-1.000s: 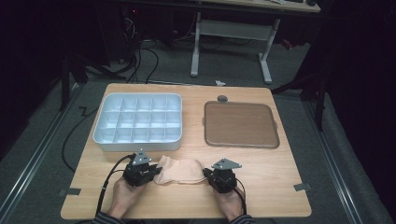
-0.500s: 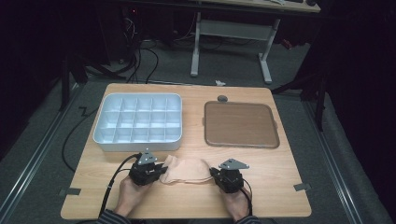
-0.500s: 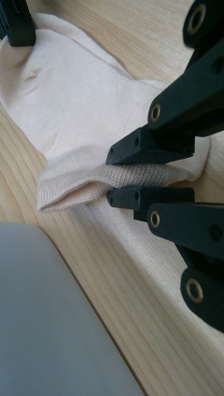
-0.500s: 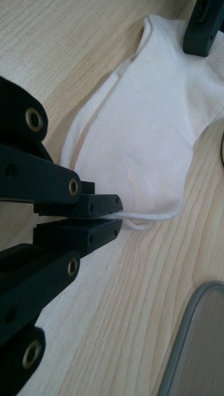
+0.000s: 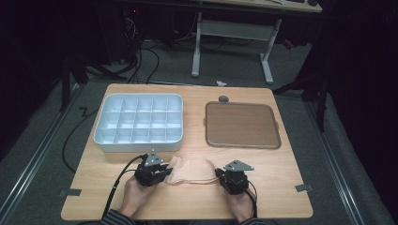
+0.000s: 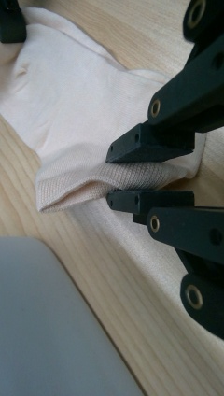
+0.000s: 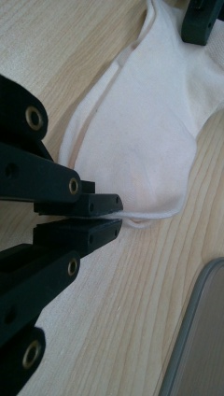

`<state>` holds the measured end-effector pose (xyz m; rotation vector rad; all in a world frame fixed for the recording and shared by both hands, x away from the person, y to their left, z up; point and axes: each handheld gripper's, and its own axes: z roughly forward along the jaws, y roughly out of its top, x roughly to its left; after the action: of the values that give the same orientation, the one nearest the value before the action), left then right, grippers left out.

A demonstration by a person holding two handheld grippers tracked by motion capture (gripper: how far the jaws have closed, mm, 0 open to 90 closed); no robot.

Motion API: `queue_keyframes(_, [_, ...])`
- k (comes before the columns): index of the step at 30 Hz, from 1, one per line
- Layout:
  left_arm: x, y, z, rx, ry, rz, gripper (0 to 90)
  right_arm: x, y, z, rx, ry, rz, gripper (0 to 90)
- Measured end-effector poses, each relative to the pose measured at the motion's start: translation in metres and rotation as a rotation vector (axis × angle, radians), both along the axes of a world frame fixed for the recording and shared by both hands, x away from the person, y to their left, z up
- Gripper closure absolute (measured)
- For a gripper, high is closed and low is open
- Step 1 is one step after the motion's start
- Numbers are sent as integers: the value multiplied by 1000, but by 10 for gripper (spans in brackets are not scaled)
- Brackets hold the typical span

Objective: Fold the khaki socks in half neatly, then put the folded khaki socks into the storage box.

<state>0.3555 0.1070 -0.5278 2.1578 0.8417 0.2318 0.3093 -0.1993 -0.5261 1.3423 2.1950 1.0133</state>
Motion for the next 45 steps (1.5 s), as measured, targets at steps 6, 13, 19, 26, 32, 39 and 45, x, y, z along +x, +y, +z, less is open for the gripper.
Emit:
queue_keyframes(6, [0, 1, 0, 7, 4, 22, 650, 0, 2, 0, -21, 5, -9, 826])
queue_keyframes(13, [0, 12, 1, -34, 3, 77, 469, 1, -1, -1, 4, 13, -19, 642])
queue_keyframes(19, [0, 20, -5, -41, 13, 99, 418, 0, -2, 0, 8, 1, -28, 585])
queue_keyframes(26, [-1, 20, -6, -34, -7, 105, 414, -3, -4, 3, 23, -18, -42, 556])
queue_keyframes(32, [-1, 20, -5, -37, 5, 108, 409, -8, -5, 12, 37, -55, -37, 577])
queue_keyframes(39, [-2, 22, -3, -52, 28, 112, 401, -16, 6, 21, 49, -95, 19, 739])
queue_keyframes(45, [-4, 22, 1, -64, 37, 113, 396, -16, 28, 17, 52, -58, 100, 815])
